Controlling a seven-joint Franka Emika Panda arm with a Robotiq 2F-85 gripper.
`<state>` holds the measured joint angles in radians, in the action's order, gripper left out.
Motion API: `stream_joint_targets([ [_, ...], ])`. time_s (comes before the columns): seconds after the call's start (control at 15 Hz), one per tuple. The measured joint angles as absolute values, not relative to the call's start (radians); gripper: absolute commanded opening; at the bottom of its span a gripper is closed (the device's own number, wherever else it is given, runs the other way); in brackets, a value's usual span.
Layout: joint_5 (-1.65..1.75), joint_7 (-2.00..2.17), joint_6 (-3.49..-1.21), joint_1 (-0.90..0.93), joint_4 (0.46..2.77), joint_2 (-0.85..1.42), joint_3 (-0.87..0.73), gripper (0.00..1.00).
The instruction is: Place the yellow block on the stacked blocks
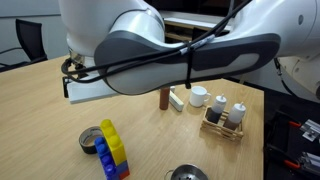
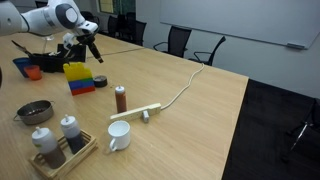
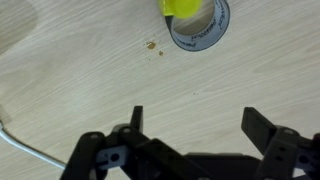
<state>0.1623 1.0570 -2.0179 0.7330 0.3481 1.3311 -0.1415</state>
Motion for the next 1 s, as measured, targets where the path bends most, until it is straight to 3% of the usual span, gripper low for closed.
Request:
stream_joint_targets([
  [1.0, 0.182, 1.141, -2.078, 0.74, 0.349, 1.326, -0.157, 1.0],
])
